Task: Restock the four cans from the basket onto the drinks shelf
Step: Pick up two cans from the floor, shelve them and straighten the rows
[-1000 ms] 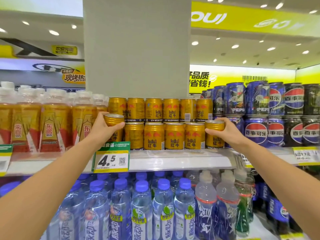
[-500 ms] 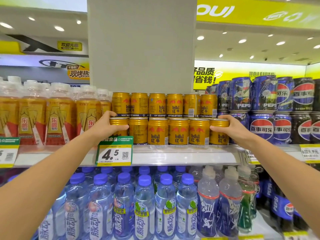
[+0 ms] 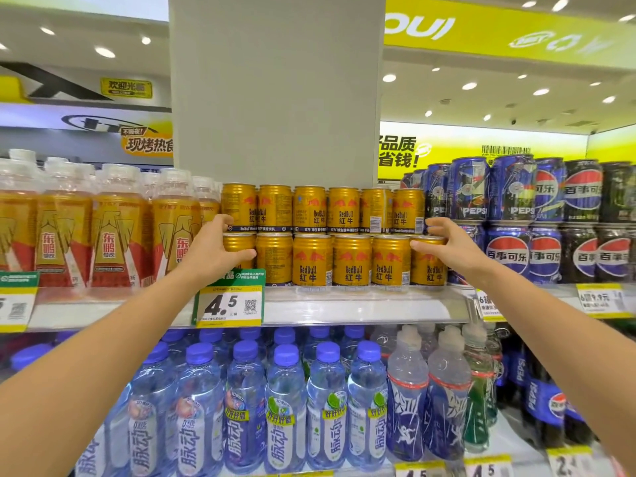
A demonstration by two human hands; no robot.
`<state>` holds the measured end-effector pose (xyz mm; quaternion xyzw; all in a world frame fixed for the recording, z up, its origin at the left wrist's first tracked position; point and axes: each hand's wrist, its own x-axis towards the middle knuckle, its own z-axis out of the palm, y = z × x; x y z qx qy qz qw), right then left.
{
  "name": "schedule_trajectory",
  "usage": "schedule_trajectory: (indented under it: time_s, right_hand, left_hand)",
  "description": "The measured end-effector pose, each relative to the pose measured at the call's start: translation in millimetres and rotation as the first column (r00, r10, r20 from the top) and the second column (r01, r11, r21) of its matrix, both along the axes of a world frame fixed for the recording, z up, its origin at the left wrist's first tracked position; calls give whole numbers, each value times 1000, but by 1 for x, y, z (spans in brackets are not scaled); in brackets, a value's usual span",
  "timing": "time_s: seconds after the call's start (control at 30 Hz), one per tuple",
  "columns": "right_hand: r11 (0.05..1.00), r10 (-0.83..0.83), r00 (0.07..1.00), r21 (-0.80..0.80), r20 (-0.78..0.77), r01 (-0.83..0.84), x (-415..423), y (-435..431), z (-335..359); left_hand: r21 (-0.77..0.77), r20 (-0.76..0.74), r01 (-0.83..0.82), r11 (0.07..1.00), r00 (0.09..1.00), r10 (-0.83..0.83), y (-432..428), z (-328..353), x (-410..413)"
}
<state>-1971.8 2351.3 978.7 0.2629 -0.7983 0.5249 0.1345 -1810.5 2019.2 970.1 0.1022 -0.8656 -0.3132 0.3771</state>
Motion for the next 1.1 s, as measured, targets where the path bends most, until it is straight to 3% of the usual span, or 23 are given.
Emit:
schedule_trajectory:
  time_s: [0.17,0.27,0.43,0.57,0.67,0.83,0.97,1.1]
  right_hand:
    - [997,-73,967,20,-245,81,20,-16,17]
    - [997,-36,940,46,-338,55,38,-52,38]
    - [929,178,939,364,-294,-62,72,-148,53]
    - [858,180,937,514,-299,-1,80,-205,49]
    - [785,139,946,615,-292,74,78,-224,47]
    - [688,59,977,717,-206,110,73,-220,51]
    - [626,34,993,777,-111,65,74,-215,50]
    - [647,30,989,757,-143,90,74,-219,44]
  left_hand:
    - [-130,-82,16,991,996,-26,9,15,13]
    - [-173,-81,21,985,996,-36,14,25,22]
    - [-177,9,71,982,997,-71,13,26,34]
    - [-186,119,127,974,987,-105,0,20,53]
    - [-315,267,138,939,962,-52,-9,12,72]
    - [-534,438,69,843,875,206,-19,-1,101]
    - [-577,467,28,817,831,301,-27,-10,109]
    - [-575,466,10,818,826,317,-25,-13,111]
